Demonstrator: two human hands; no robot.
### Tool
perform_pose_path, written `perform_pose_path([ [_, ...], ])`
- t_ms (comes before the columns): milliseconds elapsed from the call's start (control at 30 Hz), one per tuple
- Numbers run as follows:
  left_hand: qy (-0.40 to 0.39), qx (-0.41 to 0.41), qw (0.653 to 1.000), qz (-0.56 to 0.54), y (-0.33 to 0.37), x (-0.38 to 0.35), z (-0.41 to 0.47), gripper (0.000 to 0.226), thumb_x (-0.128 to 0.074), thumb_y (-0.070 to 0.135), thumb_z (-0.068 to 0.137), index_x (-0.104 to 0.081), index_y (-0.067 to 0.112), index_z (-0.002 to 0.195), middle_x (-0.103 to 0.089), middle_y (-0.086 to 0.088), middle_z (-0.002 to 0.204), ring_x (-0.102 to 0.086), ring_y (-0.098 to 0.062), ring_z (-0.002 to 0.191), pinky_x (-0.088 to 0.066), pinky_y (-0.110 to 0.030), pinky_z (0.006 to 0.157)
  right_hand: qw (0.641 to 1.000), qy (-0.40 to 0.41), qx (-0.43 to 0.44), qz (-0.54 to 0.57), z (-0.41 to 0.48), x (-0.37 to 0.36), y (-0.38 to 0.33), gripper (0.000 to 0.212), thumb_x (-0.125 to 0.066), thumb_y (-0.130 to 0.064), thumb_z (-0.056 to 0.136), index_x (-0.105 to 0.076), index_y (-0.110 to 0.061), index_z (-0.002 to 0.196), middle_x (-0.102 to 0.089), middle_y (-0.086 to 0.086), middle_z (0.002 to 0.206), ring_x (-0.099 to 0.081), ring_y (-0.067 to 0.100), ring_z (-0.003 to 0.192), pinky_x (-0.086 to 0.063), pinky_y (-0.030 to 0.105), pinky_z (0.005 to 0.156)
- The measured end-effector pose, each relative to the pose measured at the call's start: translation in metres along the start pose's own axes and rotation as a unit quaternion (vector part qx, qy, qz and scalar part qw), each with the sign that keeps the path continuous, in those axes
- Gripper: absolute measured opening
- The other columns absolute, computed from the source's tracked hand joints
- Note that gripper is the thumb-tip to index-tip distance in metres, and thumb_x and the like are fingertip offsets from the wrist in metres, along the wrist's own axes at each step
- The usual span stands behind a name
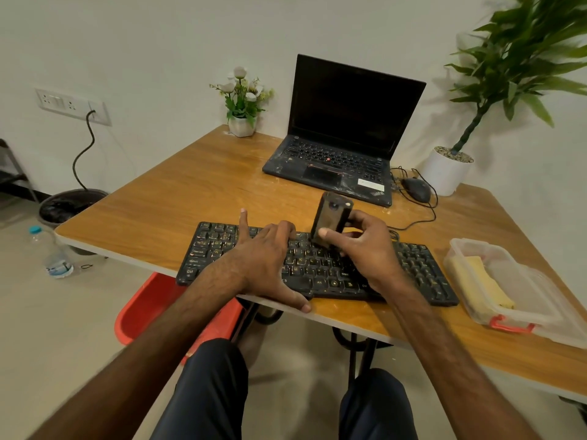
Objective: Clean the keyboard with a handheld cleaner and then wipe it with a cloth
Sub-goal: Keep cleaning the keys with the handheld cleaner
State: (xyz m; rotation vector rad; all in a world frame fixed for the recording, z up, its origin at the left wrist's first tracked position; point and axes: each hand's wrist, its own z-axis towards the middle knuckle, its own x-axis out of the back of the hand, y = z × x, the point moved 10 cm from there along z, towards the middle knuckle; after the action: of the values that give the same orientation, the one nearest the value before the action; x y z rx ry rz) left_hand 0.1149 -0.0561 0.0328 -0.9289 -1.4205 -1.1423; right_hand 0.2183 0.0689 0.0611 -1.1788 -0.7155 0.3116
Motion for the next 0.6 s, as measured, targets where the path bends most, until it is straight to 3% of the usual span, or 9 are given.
perform_pose_path([
  [133,-0.005,0.004,1.0,-0.003,0.0,-0.001,-0.001,0.129,-0.063,0.092,0.056,-0.019,0.011,0.146,-0.034,0.001,0.15,-0.03,-0.016,0.145,0.015,-0.071,0.112,0.997,-0.018,0.036,-0.071,-0.004,-0.014,-0.01,0.044,-0.081,-0.032,0.079,-0.067,-0.02,0.118,-0.072,-0.012,0.105,-0.069,0.001,0.085,-0.057,0.022,0.07],
  [300,-0.013,0.012,1.0,-0.008,-0.001,-0.002,-0.002,0.126,-0.065,0.09,0.056,-0.022,0.012,0.144,-0.035,0.001,0.149,-0.03,-0.017,0.145,0.014,-0.072,0.113,0.996,-0.012,-0.048,0.07,-0.004,-0.014,0.005,0.045,-0.084,-0.017,0.076,-0.066,-0.014,0.117,-0.076,-0.002,0.099,-0.073,0.01,0.084,-0.059,0.032,0.076],
  [500,-0.012,0.011,1.0,-0.014,-0.001,-0.003,0.0,0.125,-0.066,0.09,0.054,-0.023,0.012,0.142,-0.034,0.0,0.149,-0.028,-0.017,0.145,0.014,-0.072,0.112,0.993,-0.001,-0.075,0.088,-0.003,-0.011,0.017,0.054,-0.086,-0.027,0.071,-0.067,-0.02,0.121,-0.072,-0.003,0.111,-0.071,0.013,0.096,-0.059,0.042,0.085],
  [600,-0.015,0.012,1.0,-0.01,-0.001,-0.003,0.0,0.129,-0.066,0.09,0.055,-0.021,0.01,0.145,-0.032,-0.001,0.151,-0.026,-0.018,0.147,0.014,-0.073,0.112,0.992,0.0,-0.075,0.105,-0.002,-0.011,0.016,0.048,-0.084,-0.024,0.074,-0.068,-0.019,0.119,-0.073,-0.004,0.11,-0.071,0.012,0.096,-0.059,0.038,0.084],
])
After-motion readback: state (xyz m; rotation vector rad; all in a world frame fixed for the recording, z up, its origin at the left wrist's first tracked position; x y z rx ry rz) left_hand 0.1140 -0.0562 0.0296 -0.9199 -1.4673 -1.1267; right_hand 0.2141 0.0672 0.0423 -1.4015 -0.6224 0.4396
